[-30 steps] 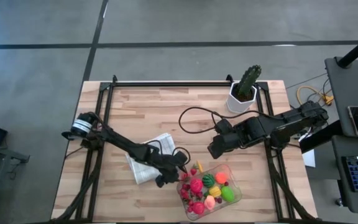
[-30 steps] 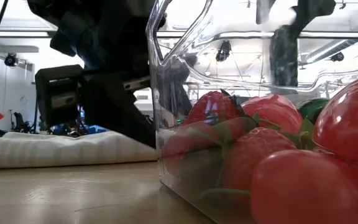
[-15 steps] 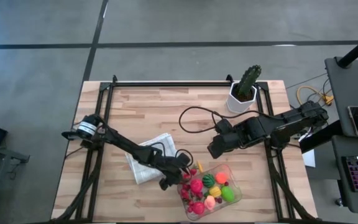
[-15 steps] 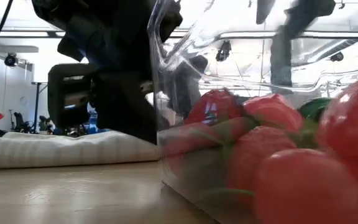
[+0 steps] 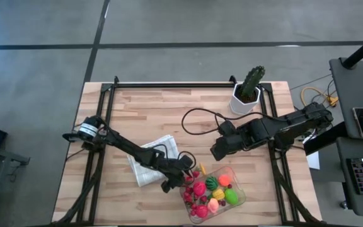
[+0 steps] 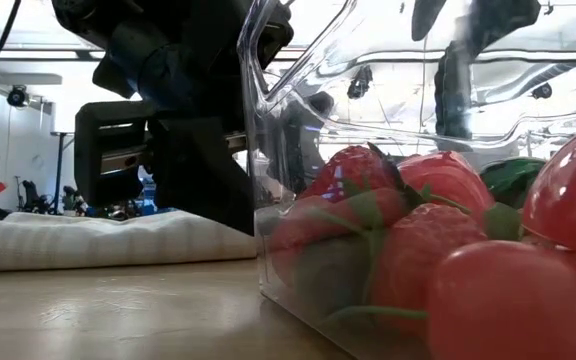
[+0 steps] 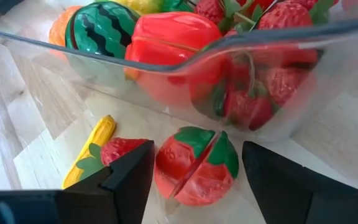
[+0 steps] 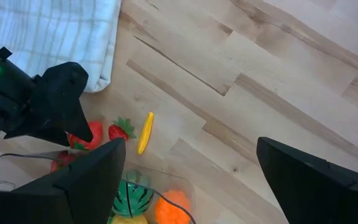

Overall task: Pick and placing Produce into tupperware
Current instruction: Put the strawberry into the transparent bin

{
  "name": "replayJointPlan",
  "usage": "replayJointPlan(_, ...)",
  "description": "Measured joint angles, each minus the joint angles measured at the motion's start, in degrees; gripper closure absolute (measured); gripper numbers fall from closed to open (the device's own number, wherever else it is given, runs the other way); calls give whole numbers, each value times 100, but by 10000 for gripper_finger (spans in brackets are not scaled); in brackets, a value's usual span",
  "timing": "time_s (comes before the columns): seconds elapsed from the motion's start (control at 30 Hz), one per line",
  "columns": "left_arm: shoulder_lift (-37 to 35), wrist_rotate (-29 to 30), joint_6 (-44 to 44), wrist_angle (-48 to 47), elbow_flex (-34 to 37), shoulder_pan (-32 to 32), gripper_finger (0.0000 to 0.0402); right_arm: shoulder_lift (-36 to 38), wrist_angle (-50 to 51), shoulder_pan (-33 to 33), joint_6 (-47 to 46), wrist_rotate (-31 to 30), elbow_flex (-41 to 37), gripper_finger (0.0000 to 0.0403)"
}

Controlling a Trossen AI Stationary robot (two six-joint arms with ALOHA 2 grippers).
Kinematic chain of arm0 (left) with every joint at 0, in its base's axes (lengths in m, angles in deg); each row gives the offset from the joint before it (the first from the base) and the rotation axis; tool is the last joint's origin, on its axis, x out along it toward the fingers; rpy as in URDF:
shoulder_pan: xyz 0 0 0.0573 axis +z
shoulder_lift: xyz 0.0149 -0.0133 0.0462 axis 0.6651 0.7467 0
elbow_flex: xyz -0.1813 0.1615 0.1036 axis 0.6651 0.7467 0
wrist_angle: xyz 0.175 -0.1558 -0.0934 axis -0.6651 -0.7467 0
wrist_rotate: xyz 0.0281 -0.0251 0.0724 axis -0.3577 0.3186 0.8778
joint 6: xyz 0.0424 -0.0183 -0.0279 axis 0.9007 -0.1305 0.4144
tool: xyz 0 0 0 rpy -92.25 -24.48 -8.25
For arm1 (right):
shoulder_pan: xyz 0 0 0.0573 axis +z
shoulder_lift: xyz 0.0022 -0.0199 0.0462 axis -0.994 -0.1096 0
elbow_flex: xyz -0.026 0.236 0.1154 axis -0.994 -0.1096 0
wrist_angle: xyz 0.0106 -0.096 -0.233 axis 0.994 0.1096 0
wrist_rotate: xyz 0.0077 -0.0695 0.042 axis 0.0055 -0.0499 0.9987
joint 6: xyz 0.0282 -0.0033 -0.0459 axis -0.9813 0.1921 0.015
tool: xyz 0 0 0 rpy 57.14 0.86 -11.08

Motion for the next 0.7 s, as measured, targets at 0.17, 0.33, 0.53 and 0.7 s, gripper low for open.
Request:
replayJointPlan(0.17, -1, -5, -2, -17, 5, 0, 199, 0, 0, 0, -24, 0, 0, 49)
replayJointPlan(0.33, -9, -6, -4, -21, 2, 0, 217, 0, 0, 0, -27, 0, -2, 49)
replayJointPlan(0.53, -137, 592, 8, -225, 3, 8, 219, 0, 0, 0, -27, 0, -2, 49)
replayJointPlan(0.7, -603, 1090, 14, -814, 7, 92, 220, 0, 2, 0, -25, 0, -2, 49)
